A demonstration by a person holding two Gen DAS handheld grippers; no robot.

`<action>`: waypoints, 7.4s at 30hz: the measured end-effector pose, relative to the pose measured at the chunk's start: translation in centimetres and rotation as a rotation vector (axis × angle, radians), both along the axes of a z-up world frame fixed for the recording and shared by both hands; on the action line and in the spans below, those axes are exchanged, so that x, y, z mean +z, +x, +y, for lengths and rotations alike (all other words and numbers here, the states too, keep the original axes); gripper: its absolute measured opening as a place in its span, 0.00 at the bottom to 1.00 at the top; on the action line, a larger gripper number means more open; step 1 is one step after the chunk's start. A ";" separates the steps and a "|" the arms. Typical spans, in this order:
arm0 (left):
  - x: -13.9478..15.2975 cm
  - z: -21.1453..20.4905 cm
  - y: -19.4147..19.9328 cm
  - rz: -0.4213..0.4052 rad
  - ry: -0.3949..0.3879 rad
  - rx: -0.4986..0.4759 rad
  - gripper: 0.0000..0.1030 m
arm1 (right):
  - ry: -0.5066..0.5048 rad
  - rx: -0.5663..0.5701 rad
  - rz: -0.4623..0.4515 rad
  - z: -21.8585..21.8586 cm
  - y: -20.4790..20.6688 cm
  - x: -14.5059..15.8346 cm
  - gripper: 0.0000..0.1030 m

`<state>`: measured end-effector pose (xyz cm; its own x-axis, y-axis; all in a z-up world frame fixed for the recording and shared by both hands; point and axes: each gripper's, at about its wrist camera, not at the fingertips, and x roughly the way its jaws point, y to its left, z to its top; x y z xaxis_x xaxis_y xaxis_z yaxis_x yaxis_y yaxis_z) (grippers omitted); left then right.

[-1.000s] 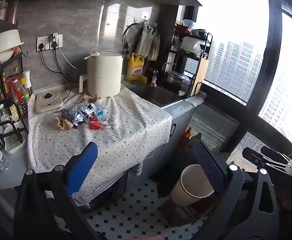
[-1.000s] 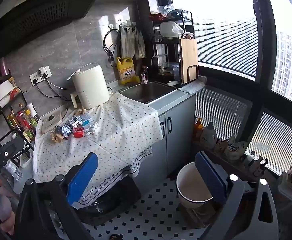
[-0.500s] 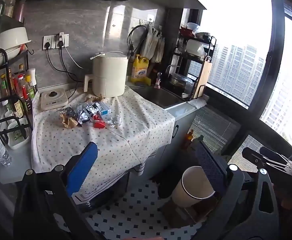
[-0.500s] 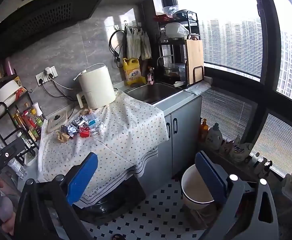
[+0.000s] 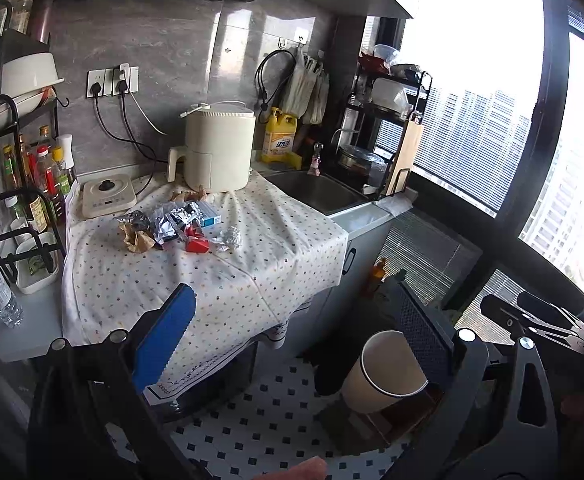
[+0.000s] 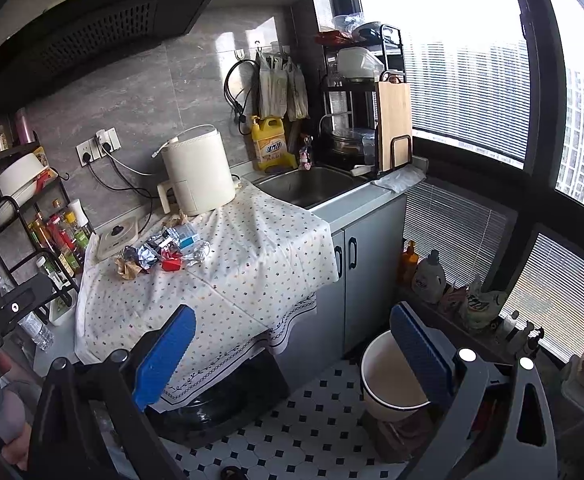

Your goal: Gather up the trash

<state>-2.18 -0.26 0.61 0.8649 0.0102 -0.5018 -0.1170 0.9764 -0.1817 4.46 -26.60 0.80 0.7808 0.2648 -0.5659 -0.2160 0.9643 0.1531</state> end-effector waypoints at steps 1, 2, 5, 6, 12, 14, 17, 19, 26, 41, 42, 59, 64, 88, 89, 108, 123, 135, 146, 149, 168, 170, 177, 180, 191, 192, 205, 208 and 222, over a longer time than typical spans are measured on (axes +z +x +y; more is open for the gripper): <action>0.0 -0.1 0.0 0.001 0.000 -0.003 0.94 | 0.001 -0.004 0.000 -0.2 0.0 0.0 0.93; 0.0 -0.2 0.0 0.003 0.002 -0.006 0.94 | 0.002 -0.006 0.000 -0.4 0.0 0.1 0.93; 0.0 -0.9 0.0 0.005 0.006 -0.014 0.94 | 0.007 -0.016 -0.001 -0.9 -0.1 0.1 0.93; 0.0 -1.2 -0.1 0.004 0.006 -0.016 0.94 | 0.009 -0.016 0.000 -1.0 -0.1 0.2 0.93; 0.0 -1.5 -0.2 0.003 0.006 -0.016 0.94 | 0.002 -0.017 -0.010 -1.4 -0.4 0.3 0.93; 0.1 -1.7 -0.4 0.000 0.010 -0.015 0.94 | -0.002 -0.022 -0.016 -1.4 -0.6 0.3 0.93; 0.1 -2.0 -0.5 -0.001 0.011 -0.016 0.94 | 0.005 -0.023 -0.014 -1.6 -0.7 0.2 0.93; 0.2 -2.1 -0.5 -0.004 0.018 -0.011 0.94 | 0.021 -0.020 -0.003 -1.5 -0.7 0.1 0.93; 0.3 -2.2 -0.5 -0.003 0.001 0.001 0.94 | 0.008 -0.023 -0.005 -1.3 -0.7 0.2 0.93; 0.2 -0.8 -0.9 -0.003 -0.006 0.006 0.94 | 0.015 -0.014 -0.004 -0.6 -0.2 0.3 0.93; 0.2 -0.7 -0.8 -0.001 -0.008 0.008 0.94 | 0.014 -0.013 -0.004 -0.6 -0.2 0.3 0.93; -3.3 5.2 4.0 0.072 -0.062 0.064 0.94 | -0.040 0.014 0.064 4.5 6.5 -2.7 0.93; -5.5 9.2 7.2 0.088 -0.119 0.092 0.94 | -0.055 0.072 0.084 8.6 10.2 -3.9 0.93; -14.9 26.3 25.6 0.248 -0.255 0.221 0.39 | -0.015 0.354 0.270 27.2 30.2 -11.9 0.80; -15.3 26.8 26.2 0.255 -0.260 0.224 0.38 | -0.020 0.360 0.277 27.8 30.7 -12.4 0.79; -14.9 32.3 29.5 0.190 -0.260 0.266 0.09 | -0.093 0.422 0.462 36.2 38.0 -21.7 0.58; -9.8 30.9 31.0 0.022 -0.264 0.192 0.09 | -0.015 0.398 0.390 32.3 38.5 -15.7 0.12; -7.2 16.7 32.6 -0.015 -0.258 0.028 0.09 | 0.053 0.233 0.311 14.2 35.7 -12.6 0.13; -8.6 1.8 33.9 0.102 -0.213 -0.187 0.09 | 0.076 0.074 0.349 -0.7 33.0 -14.9 0.15; -10.1 -2.2 34.3 0.155 -0.197 -0.244 0.09 | 0.072 0.021 0.387 -4.3 32.1 -17.0 0.15; -21.6 -18.6 33.9 0.463 -0.184 -0.467 0.09 | 0.082 -0.242 0.673 -19.2 26.1 -29.7 0.68; -22.4 -19.8 34.0 0.478 -0.183 -0.489 0.09 | 0.080 -0.271 0.665 -20.6 25.4 -29.5 0.71; -24.5 -24.7 33.8 0.523 -0.195 -0.592 0.10 | 0.066 -0.370 0.637 -24.6 22.4 -28.5 0.78; -25.5 -26.5 33.8 0.548 -0.235 -0.648 0.18 | 0.068 -0.413 0.623 -25.9 21.2 -28.0 0.78; -23.1 -25.0 33.5 0.476 -0.212 -0.602 0.82 | 0.073 -0.416 0.531 -25.4 21.2 -25.0 0.90; -22.5 -24.2 33.5 0.461 -0.193 -0.582 0.84 | 0.073 -0.411 0.519 -24.7 21.5 -24.6 0.90; -16.6 -9.6 31.7 0.288 -0.116 -0.286 0.84 | 0.062 -0.183 0.281 -10.3 26.9 -17.9 0.92; -15.6 -6.1 30.9 0.257 -0.109 -0.229 0.90 | 0.066 -0.089 0.250 -6.1 27.9 -16.6 0.92; -13.3 9.4 27.3 0.170 -0.101 0.018 0.94 | 0.074 0.165 0.236 10.4 30.9 -14.7 0.92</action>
<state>25.10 9.17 -12.72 0.7676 -0.0324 -0.6401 -0.1720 0.9517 -0.2544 35.36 -16.23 -13.91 0.5732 0.4241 -0.7011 -0.3186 0.9036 0.2862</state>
